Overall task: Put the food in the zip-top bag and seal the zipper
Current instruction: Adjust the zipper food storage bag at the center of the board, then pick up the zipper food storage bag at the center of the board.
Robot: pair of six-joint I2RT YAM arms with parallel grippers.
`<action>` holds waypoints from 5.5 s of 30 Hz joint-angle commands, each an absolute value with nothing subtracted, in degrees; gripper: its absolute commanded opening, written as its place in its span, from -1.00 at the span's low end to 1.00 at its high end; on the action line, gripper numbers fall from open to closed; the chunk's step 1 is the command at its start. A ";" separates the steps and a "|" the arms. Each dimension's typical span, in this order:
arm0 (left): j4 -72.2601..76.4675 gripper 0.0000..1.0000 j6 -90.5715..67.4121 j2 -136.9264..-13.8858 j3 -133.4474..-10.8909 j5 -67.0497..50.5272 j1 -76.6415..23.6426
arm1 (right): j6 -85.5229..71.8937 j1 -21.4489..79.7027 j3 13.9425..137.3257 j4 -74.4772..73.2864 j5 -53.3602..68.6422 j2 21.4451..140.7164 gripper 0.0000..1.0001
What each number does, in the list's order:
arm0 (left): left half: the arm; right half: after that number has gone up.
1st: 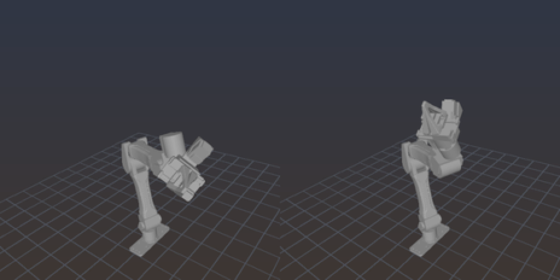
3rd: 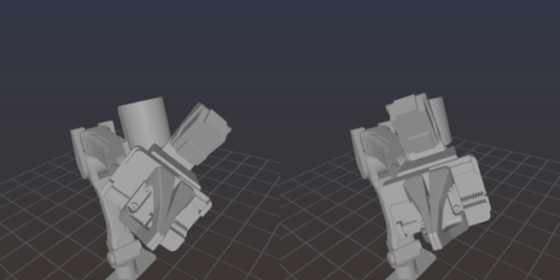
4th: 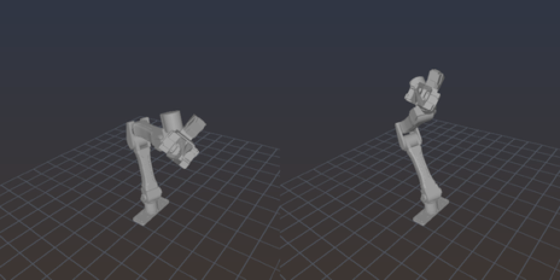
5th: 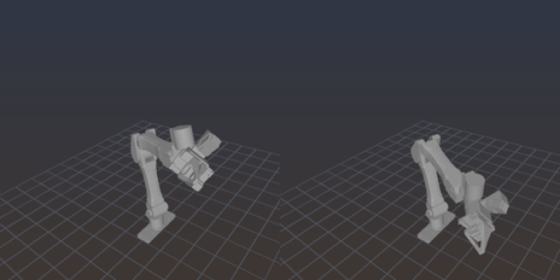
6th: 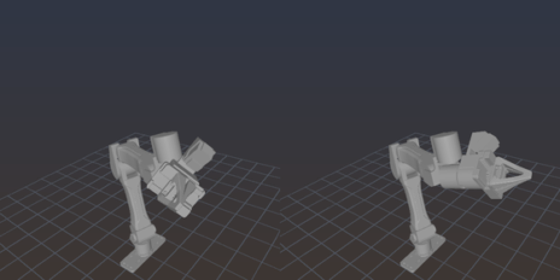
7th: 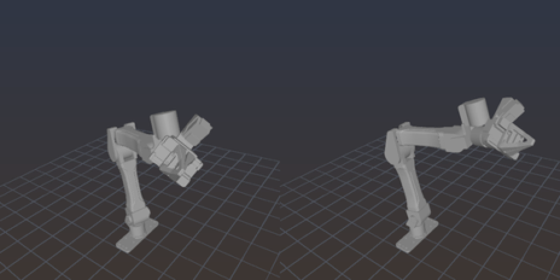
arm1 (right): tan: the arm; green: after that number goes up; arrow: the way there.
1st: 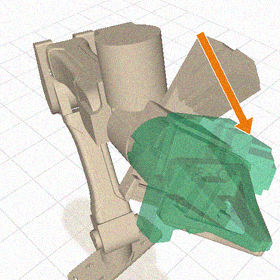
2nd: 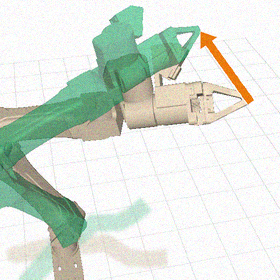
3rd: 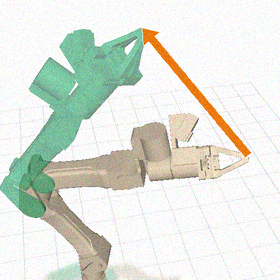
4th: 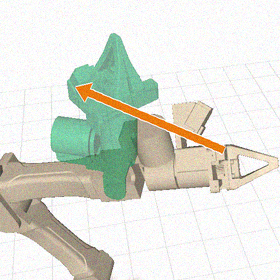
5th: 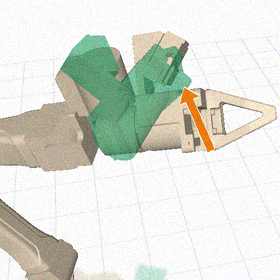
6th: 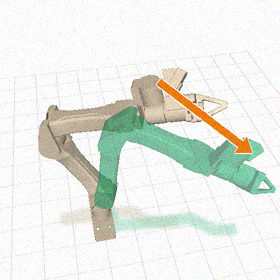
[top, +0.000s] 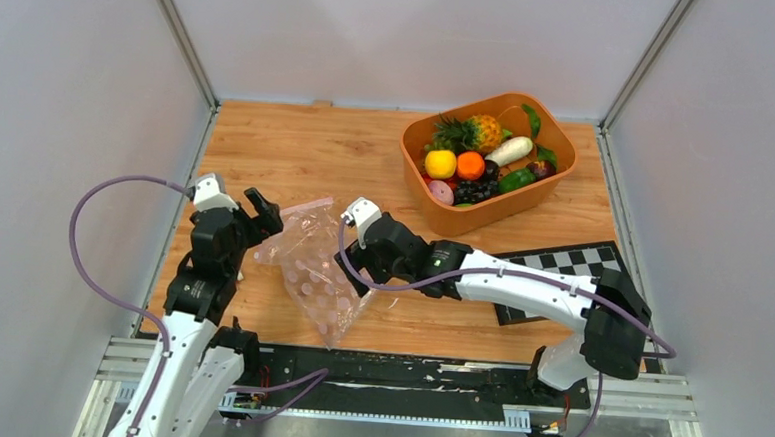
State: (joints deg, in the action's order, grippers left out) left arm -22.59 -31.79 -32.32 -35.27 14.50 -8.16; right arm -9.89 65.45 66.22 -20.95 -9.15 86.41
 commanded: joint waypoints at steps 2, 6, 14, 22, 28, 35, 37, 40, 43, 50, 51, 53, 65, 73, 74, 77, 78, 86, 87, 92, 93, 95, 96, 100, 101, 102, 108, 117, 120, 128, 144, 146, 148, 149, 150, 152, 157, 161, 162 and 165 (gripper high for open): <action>-21.57 1.00 -31.68 -35.26 -34.67 8.27 -8.09 | -11.35 64.46 66.11 -19.70 -15.46 88.10 0.95; -20.38 1.00 -34.17 -35.56 -33.06 5.24 -8.09 | -13.20 59.85 60.39 -13.11 -3.84 87.42 1.00; -18.29 1.00 -37.99 -33.81 -26.49 2.14 -8.09 | -9.99 57.59 55.02 -6.25 25.40 87.60 0.84; -15.51 1.00 -36.08 -34.41 -22.83 -1.88 -8.09 | -3.25 62.41 50.11 -4.42 31.31 82.34 0.79; -16.51 1.00 -34.99 -34.36 -21.58 -2.38 -8.09 | -10.46 62.41 49.01 -6.75 2.67 72.73 1.00; -15.43 0.99 -34.74 -32.42 -20.15 -4.80 -8.08 | -16.28 57.81 47.04 -4.42 -1.26 76.36 1.00; -14.55 0.95 -34.47 -33.53 -19.67 -6.14 -8.09 | -17.34 56.72 48.97 -5.39 5.57 80.25 0.99; -12.08 0.87 -33.99 -35.28 -18.78 -8.93 -8.09 | -16.02 56.67 52.49 -6.54 15.21 85.47 0.79; -10.41 0.77 -33.03 -37.09 -19.03 -10.06 -8.09 | -13.66 58.13 54.04 -5.47 20.95 87.31 0.66; -0.57 0.50 -32.85 -44.83 -21.28 -18.18 -8.49 | -4.63 66.46 57.98 -10.84 24.52 87.08 0.57; 1.82 0.49 -32.81 -46.50 -21.71 -18.94 -9.08 | -3.66 67.51 57.93 -11.20 24.33 86.79 0.60; 2.23 0.47 -31.63 -49.76 -23.49 -19.95 -10.12 | -2.04 68.71 58.42 -13.31 21.83 86.12 0.68; -10.92 0.66 -26.11 -43.85 -26.43 -12.23 -10.72 | -1.86 67.57 56.37 -18.35 -7.70 73.25 0.79; -17.95 0.74 -27.94 -32.35 -26.98 -13.92 -10.72 | 0.47 53.06 59.67 -6.76 4.61 78.58 0.63; -18.89 0.75 -27.81 -31.26 -27.32 -14.30 -10.72 | 1.73 51.16 61.29 -6.96 8.34 80.22 0.63; -21.47 0.77 -27.22 -28.85 -28.15 -14.77 -10.76 | 3.79 46.92 67.93 -9.35 14.88 89.78 0.59; -22.10 0.79 -27.24 -28.28 -28.35 -15.07 -10.73 | 4.70 46.37 70.87 -11.60 15.93 92.88 0.59; -15.40 0.79 -34.72 -26.78 -26.24 -20.03 -10.72 | 5.73 44.65 85.48 -16.86 25.93 108.55 0.53; -15.22 0.79 -34.98 -26.80 -26.34 -20.24 -10.74 | 6.19 44.73 86.42 -17.02 27.46 109.56 0.53; -15.28 0.79 -35.02 -26.31 -26.39 -19.95 -10.72 | 7.78 44.50 90.66 -19.91 29.00 114.11 0.61; -15.13 0.79 -35.01 -26.40 -26.37 -19.87 -10.72 | 8.22 44.43 91.18 -20.44 29.15 114.68 0.63; -14.53 0.79 -35.49 -26.65 -26.28 -20.37 -10.77 | 9.02 44.26 91.63 -21.05 30.22 115.44 0.68; -14.13 0.79 -35.61 -26.78 -26.21 -20.73 -10.73 | 9.42 44.18 91.84 -21.33 31.02 115.70 0.70; -13.65 0.79 -36.14 -26.69 -26.36 -21.73 -10.72 | 9.91 43.76 92.43 -21.63 33.71 116.18 0.75; -13.60 0.79 -36.15 -26.32 -26.37 -21.67 -10.72 | 10.16 43.64 92.75 -21.95 34.80 116.32 0.75; -13.59 0.79 -36.25 -26.16 -26.37 -21.43 -10.72 | 10.50 43.54 93.06 -22.40 35.69 116.48 0.72; -12.59 0.79 -37.14 -25.84 -25.84 -21.34 -10.72 | 10.99 42.98 92.90 -22.34 39.20 116.22 0.44; -13.46 0.79 -37.40 -24.97 -26.00 -21.09 -10.72 | 10.28 42.68 92.97 -22.35 41.00 116.43 -0.36; -13.39 0.79 -37.52 -24.92 -25.85 -21.23 -10.72 | 10.35 42.64 91.97 -22.15 41.62 115.60 -0.50; -12.97 0.79 -38.06 -24.88 -25.66 -21.57 -10.72 | 9.02 41.86 92.16 -21.27 42.27 117.83 0.10; -12.26 0.79 -37.93 -25.65 -25.14 -21.60 -10.74 | 5.84 41.18 89.12 -16.37 47.95 116.84 -0.35; -12.22 0.79 -37.90 -25.62 -25.14 -21.64 -10.72 | 5.17 41.21 88.57 -16.33 48.02 116.27 -0.60; -12.23 0.79 -37.93 -25.58 -25.07 -21.70 -10.72 | 4.16 41.13 87.12 -15.13 46.58 114.70 -0.86; -12.26 0.79 -38.00 -25.58 -25.05 -21.81 -10.72 | 3.44 41.14 85.63 -14.14 45.71 113.47 -0.89; -12.28 0.79 -38.02 -25.58 -25.05 -21.92 -10.72 | 2.64 41.18 84.57 -12.83 44.34 111.95 -0.94; -12.35 0.79 -38.08 -25.53 -25.20 -21.93 -10.72 | 1.20 41.15 82.28 -11.04 39.95 108.39 -1.00; -13.65 0.81 -38.33 -25.49 -27.06 -21.99 -10.72 | -3.00 41.18 76.36 -7.67 27.16 97.60 -1.00; -17.63 0.83 -35.75 -24.39 -30.93 -23.26 -10.72 | -8.95 41.14 70.74 -4.52 15.67 91.30 -1.00; -19.70 0.84 -34.22 -24.15 -32.40 -22.24 -10.72 | -10.41 41.18 69.45 -2.96 14.09 89.98 -1.00; -24.95 0.84 -32.16 -23.37 -35.47 -19.20 -10.72 | -15.49 41.13 66.55 0.44 9.76 87.07 -1.00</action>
State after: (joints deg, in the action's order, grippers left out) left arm -19.66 -35.99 -24.93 -29.85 -21.37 -10.52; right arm -6.98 41.28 70.17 -6.59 20.34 89.89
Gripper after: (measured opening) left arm 0.917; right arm 0.015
